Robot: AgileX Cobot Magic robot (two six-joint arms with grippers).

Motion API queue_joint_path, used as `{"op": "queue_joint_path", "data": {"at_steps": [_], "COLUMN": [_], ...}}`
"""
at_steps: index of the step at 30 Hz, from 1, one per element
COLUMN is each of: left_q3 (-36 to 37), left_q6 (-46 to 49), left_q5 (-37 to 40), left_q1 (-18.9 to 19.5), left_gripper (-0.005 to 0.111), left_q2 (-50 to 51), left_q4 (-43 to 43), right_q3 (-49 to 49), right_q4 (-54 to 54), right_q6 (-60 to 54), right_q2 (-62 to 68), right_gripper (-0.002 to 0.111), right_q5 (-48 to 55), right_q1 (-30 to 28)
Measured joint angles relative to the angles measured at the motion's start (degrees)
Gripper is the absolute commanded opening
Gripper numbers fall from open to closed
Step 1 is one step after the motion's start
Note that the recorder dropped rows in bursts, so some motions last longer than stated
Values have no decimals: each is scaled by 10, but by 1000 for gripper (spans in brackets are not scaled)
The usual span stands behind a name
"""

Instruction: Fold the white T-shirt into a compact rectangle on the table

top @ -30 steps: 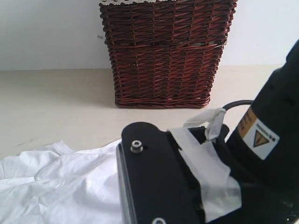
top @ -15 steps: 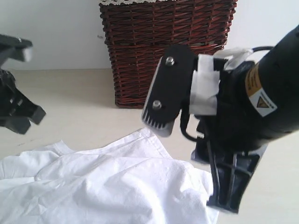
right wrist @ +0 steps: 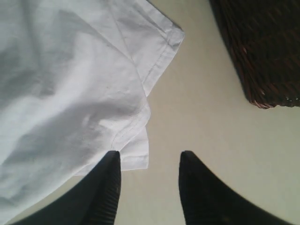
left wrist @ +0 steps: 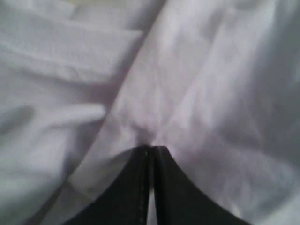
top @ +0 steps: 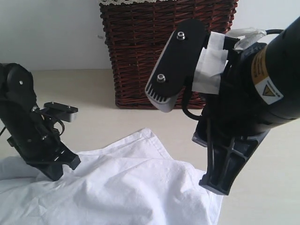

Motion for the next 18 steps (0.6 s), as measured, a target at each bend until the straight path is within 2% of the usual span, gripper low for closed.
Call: {"op": "queue_joint_path", "data": {"at_steps": [5,11,15,18], "left_q3": [-21,-61,-74,-77], "left_q6": [-64,-243,-274,-272], "left_q5": [-78,-123,-128,-145], "left_q1": [0,36,69,79], "left_gripper": [0,0,0,1], "left_q2": [38,72,77,62], "left_q4": [32,185,220,220], "right_q3": [0,0,0,0], "right_q4": [4,4,5,5], "right_q6": [1,1,1,2], "right_q2": [0,0,0,0], "right_gripper": [40,40,40,40], "right_q5": [0,0,0,0], "right_q1": [0,0,0,0]}}
